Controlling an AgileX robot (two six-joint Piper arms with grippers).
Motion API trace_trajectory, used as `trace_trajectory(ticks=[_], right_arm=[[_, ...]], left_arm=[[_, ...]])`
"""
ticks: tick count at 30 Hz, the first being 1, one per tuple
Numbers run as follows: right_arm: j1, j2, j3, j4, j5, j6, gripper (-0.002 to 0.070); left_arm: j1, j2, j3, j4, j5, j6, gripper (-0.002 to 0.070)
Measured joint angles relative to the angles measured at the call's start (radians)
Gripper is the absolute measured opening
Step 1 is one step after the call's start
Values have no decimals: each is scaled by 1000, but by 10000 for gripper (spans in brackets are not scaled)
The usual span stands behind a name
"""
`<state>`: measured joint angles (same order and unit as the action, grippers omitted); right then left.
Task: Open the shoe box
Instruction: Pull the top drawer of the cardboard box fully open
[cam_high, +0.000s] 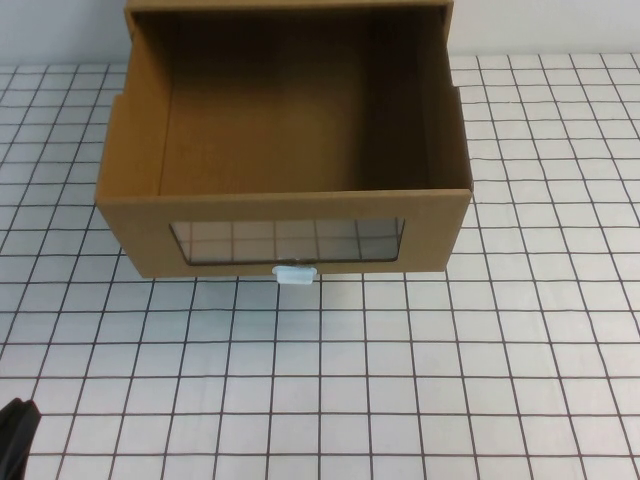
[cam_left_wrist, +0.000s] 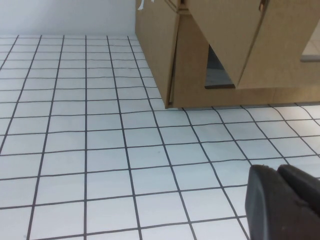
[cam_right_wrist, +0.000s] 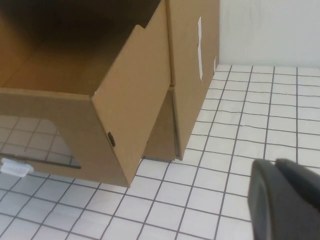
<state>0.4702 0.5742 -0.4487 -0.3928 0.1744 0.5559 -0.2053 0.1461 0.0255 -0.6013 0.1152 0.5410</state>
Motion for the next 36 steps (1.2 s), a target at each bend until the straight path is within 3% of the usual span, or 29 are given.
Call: trace_trajectory(ticks=[12,16,20,23,29,36], right_arm=[[-15,-7,2,-86,39,0,-13],[-155,-47,47,-112,-5,0,-13],[-323,-153,206,-116,-124,0,-13],[-387,-272,327,-94,-152,0,-13],[-407,-544,449,-79,-88,0,-13],[-405,-582,471,-57,-42,4,-13]], left_arm=[[0,0,1,-1,0,0,-2],[0,0,1,-1,0,0,-2],[0,0,1,-1,0,0,-2],[0,0,1,-1,0,0,-2],[0,0,1,-1,0,0,-2],[0,-2,1,-1,0,0,-2]])
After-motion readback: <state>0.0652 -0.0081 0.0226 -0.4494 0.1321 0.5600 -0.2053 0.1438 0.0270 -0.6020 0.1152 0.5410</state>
